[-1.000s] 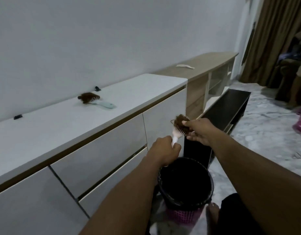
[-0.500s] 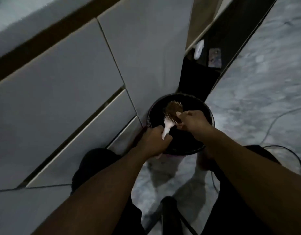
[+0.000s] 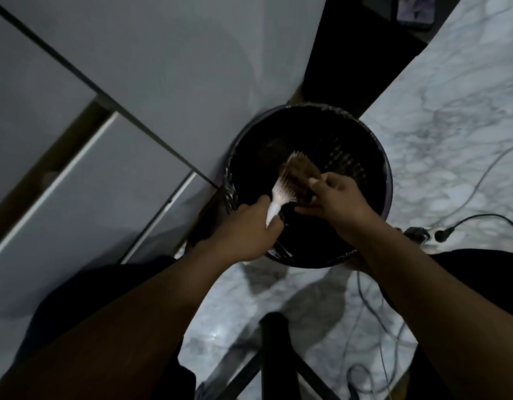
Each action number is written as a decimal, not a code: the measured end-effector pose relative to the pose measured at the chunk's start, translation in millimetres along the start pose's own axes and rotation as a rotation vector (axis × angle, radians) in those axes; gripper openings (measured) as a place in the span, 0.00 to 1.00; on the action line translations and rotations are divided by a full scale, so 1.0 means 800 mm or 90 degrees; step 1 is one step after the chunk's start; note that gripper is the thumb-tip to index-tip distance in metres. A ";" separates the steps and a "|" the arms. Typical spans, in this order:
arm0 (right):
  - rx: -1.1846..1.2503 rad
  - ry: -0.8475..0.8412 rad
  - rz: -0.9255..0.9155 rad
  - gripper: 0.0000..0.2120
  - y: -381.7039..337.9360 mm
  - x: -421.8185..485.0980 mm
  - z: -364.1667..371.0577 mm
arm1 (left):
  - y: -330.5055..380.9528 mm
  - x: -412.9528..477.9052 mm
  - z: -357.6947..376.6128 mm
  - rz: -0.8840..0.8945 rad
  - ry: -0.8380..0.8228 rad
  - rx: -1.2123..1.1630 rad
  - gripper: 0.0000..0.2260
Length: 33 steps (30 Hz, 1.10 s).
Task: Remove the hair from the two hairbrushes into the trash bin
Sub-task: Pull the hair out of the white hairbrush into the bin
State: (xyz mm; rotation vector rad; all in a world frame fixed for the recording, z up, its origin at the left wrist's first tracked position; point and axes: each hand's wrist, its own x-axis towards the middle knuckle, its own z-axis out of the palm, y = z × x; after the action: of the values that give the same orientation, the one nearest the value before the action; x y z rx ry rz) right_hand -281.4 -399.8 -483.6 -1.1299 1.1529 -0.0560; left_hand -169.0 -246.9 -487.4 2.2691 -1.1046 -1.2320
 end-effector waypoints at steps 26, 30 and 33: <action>0.186 0.139 0.030 0.03 -0.063 0.077 0.019 | 0.023 0.068 -0.013 -0.030 0.134 0.068 0.09; 0.054 0.084 -0.026 0.23 -0.060 0.077 0.015 | 0.026 0.063 -0.010 -0.025 0.125 0.111 0.09; -0.135 0.124 -0.173 0.29 -0.048 0.079 0.018 | 0.028 0.061 -0.008 -0.023 0.135 0.114 0.10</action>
State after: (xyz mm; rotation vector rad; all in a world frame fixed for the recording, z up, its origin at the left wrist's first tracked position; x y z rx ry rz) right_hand -222.4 -443.8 -499.9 -1.4914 1.1890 -0.2642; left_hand -158.5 -299.0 -497.5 2.4948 -1.1379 -0.9096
